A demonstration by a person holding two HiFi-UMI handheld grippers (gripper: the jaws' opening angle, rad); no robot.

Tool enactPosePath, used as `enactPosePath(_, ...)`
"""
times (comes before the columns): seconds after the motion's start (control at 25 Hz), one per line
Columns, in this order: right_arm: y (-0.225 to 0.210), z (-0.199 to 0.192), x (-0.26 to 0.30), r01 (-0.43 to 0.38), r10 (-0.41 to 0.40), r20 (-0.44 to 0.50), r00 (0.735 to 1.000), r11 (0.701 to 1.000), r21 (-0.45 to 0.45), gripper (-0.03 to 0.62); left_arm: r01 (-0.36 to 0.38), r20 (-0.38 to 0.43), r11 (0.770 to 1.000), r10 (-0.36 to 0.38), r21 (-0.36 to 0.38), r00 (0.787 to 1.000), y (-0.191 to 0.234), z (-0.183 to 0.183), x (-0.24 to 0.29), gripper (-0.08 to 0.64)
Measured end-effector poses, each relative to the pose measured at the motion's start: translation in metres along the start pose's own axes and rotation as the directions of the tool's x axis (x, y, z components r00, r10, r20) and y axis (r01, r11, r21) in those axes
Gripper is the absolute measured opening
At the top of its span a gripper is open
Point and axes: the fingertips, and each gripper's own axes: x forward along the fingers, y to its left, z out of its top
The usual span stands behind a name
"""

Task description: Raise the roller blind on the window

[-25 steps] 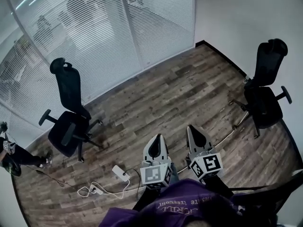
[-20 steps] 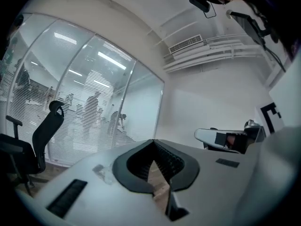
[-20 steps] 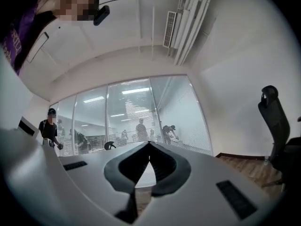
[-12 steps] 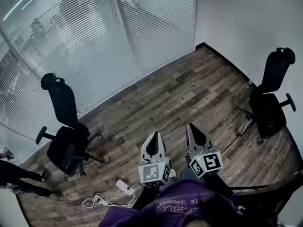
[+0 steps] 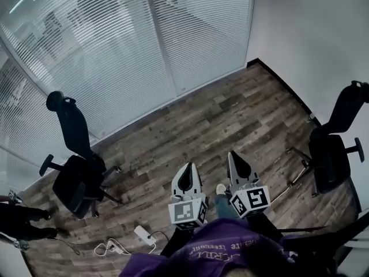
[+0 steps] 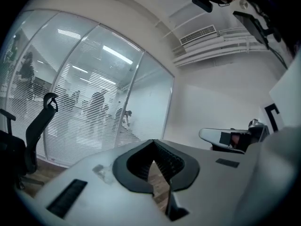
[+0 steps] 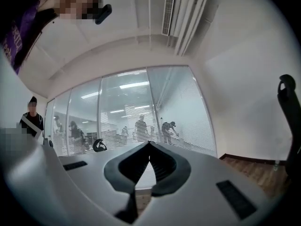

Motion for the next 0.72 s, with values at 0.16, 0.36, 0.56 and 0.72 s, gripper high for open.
enactPosePath(0.16,-0.039,0.015,0.044,-0.037,0.037,0.002,0.999,0.999,-0.01,-0.002,-0.008,0.029,1.0,0.008,0.006,1.0,-0.011,0.009,0.056,0.002)
enactPosePath(0.36,-0.078,0.024,0.089,-0.102,0.102,-0.021,0.995,0.995,-0.006,-0.002,-0.093,0.042,0.996,0.093,-0.011,0.995,-0.013,0.016,0.101,0.002)
enactPosePath(0.56,-0.094,0.022,0.131,-0.167,0.166,-0.035,0.985,0.986,-0.005,-0.002,-0.176,0.037,0.984,0.177,-0.029,0.984,0.002,0.014,0.129,0.002)
enactPosePath(0.72,-0.094,0.013,0.158,-0.208,0.209,-0.059,0.976,0.978,0.016,-0.002,-0.235,0.031,0.971,0.237,-0.044,0.971,0.022,0.013,0.141,0.002)
